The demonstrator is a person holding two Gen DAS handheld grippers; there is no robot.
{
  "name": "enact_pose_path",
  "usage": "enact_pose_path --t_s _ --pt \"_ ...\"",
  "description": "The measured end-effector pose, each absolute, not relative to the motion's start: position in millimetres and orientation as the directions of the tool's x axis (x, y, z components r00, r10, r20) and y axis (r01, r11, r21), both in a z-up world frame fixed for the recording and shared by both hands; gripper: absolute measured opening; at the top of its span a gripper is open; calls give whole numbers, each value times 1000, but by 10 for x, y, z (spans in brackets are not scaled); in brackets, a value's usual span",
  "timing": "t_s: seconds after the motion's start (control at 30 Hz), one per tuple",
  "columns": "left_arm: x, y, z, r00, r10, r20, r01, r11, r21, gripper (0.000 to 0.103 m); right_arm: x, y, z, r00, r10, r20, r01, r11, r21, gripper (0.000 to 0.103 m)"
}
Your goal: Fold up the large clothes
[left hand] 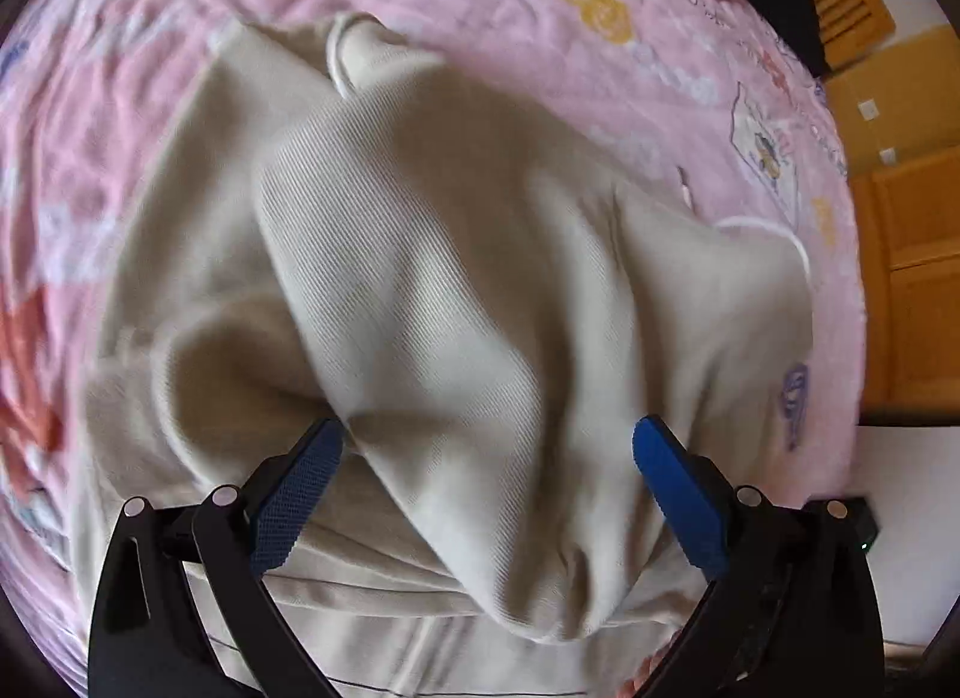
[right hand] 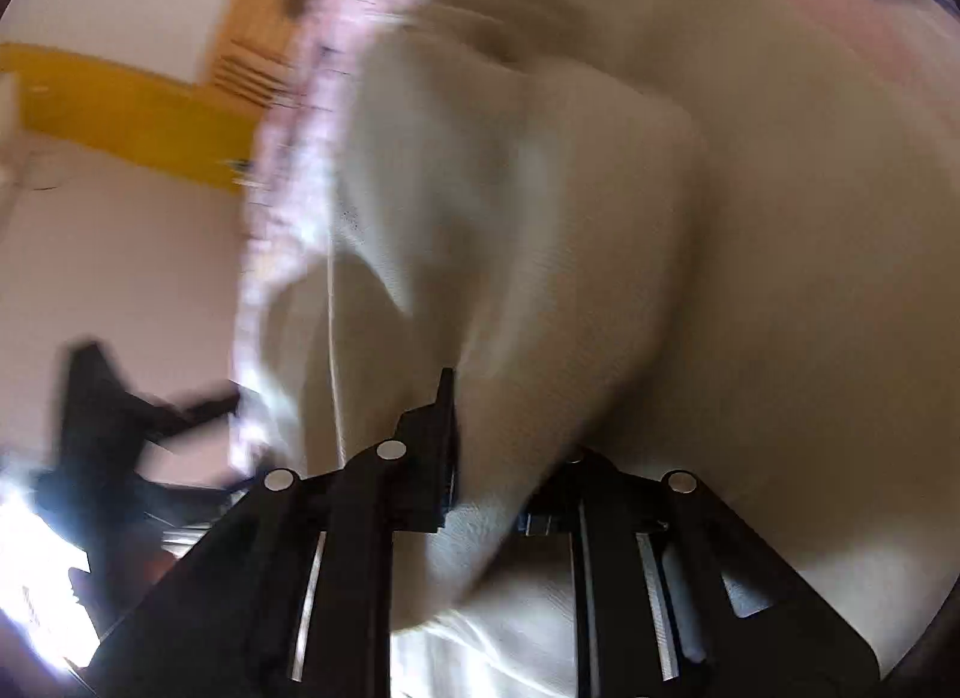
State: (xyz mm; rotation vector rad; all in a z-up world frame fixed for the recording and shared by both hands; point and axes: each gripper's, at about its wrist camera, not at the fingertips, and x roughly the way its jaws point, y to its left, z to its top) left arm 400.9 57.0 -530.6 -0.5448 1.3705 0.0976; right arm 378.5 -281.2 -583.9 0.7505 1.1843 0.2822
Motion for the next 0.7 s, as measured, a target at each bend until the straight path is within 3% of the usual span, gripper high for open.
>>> enact_pose_path --t_s 0.07,0.1,0.13,0.2,0.27,0.33,0.5,0.57,0.6,0.63,0.67,0.7 --pt "3973 552 -5288 213 -209 -954 -362 891 -275 95 3693 -2809 -5757 359 517 -777 178 779 601 22" --pt "3965 545 -5282 215 -193 -957 -348 901 -259 95 3680 -2810 -5671 361 486 -796 171 805 569 31" --pt "3962 544 -5276 218 -168 -961 -330 914 -234 95 3673 -2797 -5500 375 418 -828 158 851 501 57" --pt "3984 516 -5278 213 -115 -970 -293 940 -176 95 3650 -2793 -5117 455 268 -849 142 919 367 82" --pt "4001 534 -5301 211 -85 -974 -272 952 -142 95 3700 -2793 -4706 537 153 -829 119 960 254 84" --pt "4030 528 -5337 211 -56 -976 -266 957 -113 95 3879 -2760 -4525 551 165 -818 65 969 239 90" --pt "4098 485 -5500 167 16 -986 -265 964 -30 95 4746 -2205 -4697 391 113 -914 -55 993 100 90" --pt "4113 460 -5567 160 26 -987 -260 965 -16 95 5040 -1991 -5005 323 91 -942 -49 996 80 84" --pt "4126 455 -5605 161 35 -986 -260 966 -8 95 4989 -1938 -5145 313 117 -943 -50 993 107 65" --pt "4120 460 -5634 168 45 -985 -268 963 -2 95 5083 -1919 -5282 269 132 -954 -51 991 123 33" --pt "4116 469 -5664 176 60 -983 -278 961 9 95 5157 -1936 -5363 253 185 -950 -52 983 178 18" --pt "4120 474 -5697 187 72 -980 -285 958 16 96 5144 -1983 -5370 254 232 -939 -43 973 229 11"
